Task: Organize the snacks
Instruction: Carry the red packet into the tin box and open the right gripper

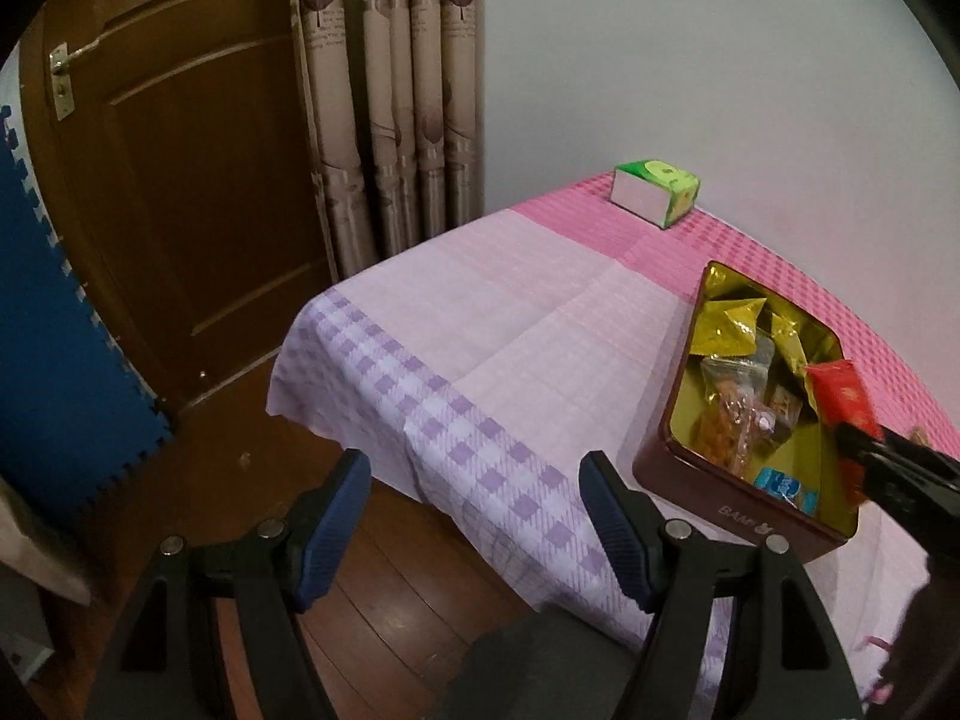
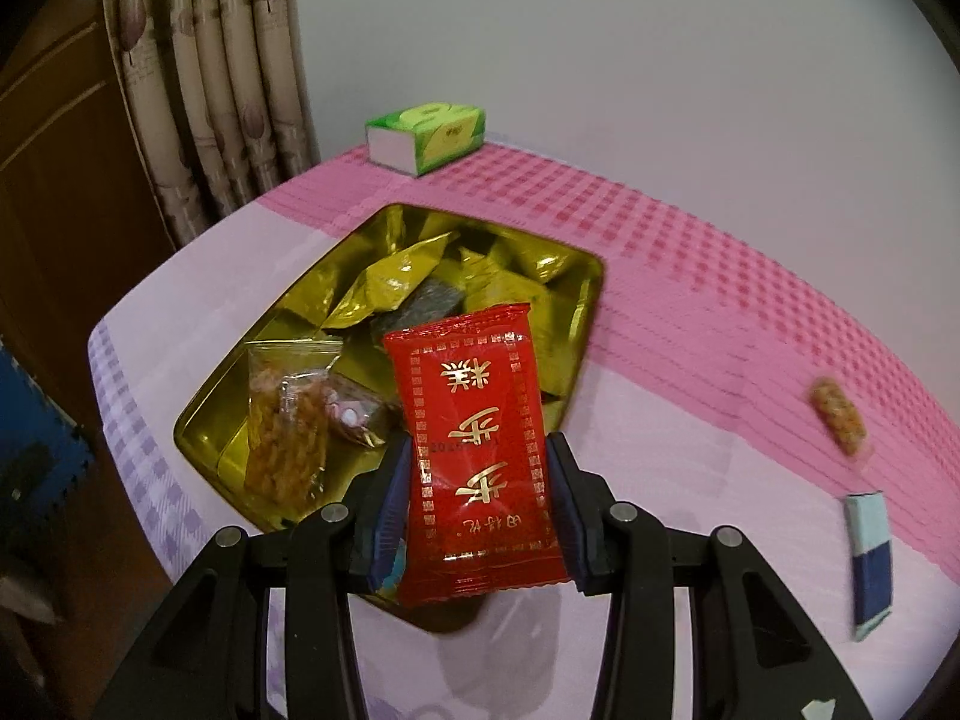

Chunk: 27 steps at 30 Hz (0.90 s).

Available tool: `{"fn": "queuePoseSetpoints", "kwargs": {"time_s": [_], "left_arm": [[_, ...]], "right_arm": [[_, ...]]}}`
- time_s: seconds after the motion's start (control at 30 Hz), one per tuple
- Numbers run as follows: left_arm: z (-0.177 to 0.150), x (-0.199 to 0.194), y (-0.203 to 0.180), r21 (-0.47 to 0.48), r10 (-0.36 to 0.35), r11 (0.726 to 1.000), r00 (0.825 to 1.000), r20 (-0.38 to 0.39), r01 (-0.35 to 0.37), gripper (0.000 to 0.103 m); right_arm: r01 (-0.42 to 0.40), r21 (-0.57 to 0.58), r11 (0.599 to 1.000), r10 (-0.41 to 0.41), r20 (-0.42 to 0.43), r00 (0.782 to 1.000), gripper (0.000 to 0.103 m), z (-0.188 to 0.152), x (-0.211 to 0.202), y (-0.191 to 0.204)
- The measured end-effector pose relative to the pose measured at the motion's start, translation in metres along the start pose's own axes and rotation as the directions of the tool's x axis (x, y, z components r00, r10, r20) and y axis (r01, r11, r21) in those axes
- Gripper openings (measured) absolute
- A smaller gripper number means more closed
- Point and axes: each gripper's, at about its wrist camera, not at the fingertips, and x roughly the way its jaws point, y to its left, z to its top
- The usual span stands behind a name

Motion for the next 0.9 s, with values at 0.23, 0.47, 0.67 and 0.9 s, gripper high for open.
{"fn": "queuePoseSetpoints", "kwargs": {"time_s": [0.23,0.47,0.67,0.9], "left_arm": [[0.004,0.011,-0.004,-0.009,-0.008,1.000,1.000,-0.025,0.007,0.074],[0.005,0.013,-0.003,-0.016,-0.013,1.000,1.000,-0.028,0.013,0.074],[0.005,0.013,-0.003,-0.015,-0.012,1.000,1.000,-0.028,0.011,0.074],[0.005,0.014,-0.004,-0.010,-0.009,1.000,1.000,-0.022,0.009,0.074]], "right_arm": [[0.010,-0.043,0.999,-0.012,-0.030,0.999,0.040,0.008,0.028,0.022],[0.012,-0.039,0.999,-0.014,-0.039,0.999,0.040,0.007,0.037,0.023],[0.017,-0.038,0.999,-0.018,-0.045,0.999,0.040,0.008,0.040,0.023],[0.025,-0.041,0.999,-0.027,-0.052,0.998,0.040,0.008,0.044,0.024]]}}
